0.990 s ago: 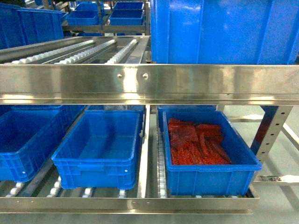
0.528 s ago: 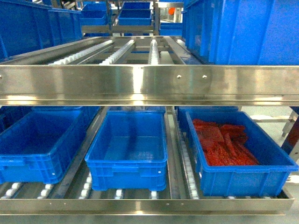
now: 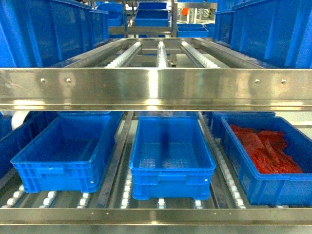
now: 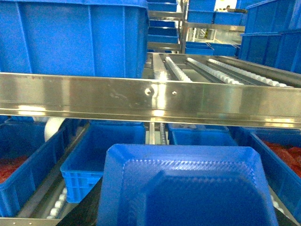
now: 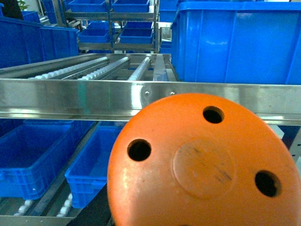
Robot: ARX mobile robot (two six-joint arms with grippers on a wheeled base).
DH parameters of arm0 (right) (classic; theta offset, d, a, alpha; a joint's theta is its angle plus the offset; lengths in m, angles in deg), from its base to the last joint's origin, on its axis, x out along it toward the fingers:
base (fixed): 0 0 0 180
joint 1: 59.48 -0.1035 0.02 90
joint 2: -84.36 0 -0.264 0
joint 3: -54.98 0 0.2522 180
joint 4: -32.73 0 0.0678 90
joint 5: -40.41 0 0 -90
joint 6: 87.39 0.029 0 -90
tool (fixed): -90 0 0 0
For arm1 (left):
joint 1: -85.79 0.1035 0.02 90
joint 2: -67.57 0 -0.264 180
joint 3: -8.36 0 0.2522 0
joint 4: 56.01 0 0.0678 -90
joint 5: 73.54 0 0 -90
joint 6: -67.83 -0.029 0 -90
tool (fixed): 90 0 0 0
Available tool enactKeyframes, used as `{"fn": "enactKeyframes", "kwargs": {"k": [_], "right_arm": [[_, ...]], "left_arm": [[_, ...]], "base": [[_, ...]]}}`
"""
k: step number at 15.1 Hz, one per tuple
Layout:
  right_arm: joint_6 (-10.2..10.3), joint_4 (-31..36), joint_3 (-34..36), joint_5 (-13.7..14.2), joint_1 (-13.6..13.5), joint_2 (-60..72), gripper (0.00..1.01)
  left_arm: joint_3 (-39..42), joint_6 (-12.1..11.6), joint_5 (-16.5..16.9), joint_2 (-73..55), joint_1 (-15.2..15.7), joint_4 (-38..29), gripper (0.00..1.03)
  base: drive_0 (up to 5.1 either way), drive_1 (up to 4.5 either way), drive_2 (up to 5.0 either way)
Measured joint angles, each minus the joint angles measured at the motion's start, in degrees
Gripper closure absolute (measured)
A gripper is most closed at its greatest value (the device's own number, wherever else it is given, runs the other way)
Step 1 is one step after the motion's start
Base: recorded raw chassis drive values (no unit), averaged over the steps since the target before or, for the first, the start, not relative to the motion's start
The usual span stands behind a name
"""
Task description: Sort blue parts and orange caps into right shelf containers
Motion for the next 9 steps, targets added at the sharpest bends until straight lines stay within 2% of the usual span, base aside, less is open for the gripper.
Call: {"fn": "enactKeyframes", "kwargs": {"k": [8, 9], "right_arm": [[0.0, 0.1, 0.0, 0.0, 0.0, 0.0, 0.57], [0.0, 0.0, 0.0, 0.0, 0.0, 0.0, 0.57]], "left_arm": [[0.0, 0.0, 0.0, 0.0, 0.0, -0.1, 0.61], [0.0, 0.0, 0.0, 0.0, 0.0, -0.1, 0.61]], "base": [[-4.9, 2.52, 2.5], [0.0, 0.0, 0.0]]}}
